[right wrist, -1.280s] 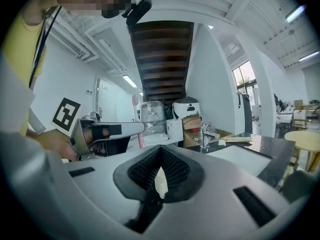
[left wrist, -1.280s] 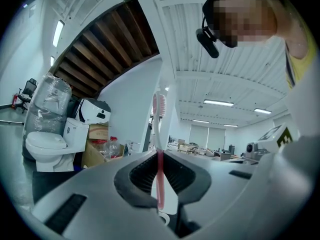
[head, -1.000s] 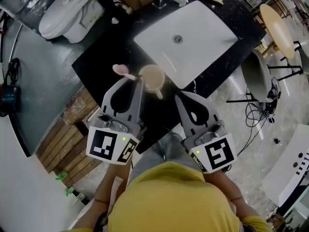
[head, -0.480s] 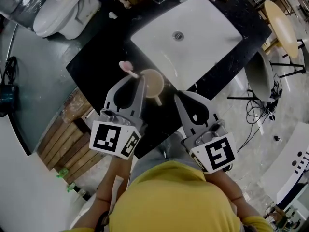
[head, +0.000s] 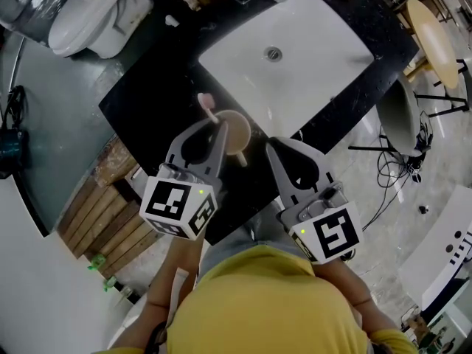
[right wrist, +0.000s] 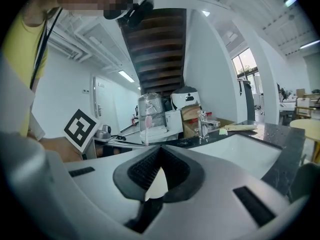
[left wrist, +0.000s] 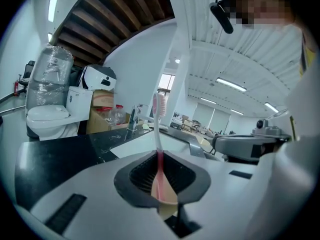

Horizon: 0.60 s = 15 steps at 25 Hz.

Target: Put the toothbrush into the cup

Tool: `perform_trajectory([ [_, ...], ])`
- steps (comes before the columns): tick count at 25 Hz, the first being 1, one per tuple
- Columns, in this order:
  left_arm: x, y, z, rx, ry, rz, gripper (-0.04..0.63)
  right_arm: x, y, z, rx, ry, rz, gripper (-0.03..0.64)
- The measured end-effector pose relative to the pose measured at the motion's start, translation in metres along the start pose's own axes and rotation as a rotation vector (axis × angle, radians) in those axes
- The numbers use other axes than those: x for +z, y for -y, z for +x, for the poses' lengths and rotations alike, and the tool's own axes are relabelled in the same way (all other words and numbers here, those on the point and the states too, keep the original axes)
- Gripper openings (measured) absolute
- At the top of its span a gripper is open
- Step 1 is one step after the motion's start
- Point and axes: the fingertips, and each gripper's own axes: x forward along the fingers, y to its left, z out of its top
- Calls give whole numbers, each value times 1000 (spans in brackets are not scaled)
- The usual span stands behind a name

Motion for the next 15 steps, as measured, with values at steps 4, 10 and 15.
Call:
perform_trajectory([
  [4, -1, -1, 2, 13, -36, 5, 40, 0, 0, 1, 0, 0, 1, 15],
  [10, -3, 1, 1, 16, -82, 3, 41, 3, 0, 0, 2, 5, 1, 15],
  [15, -2, 2, -4, 14, -72, 0, 41, 4, -2, -2, -1, 11, 1, 15],
])
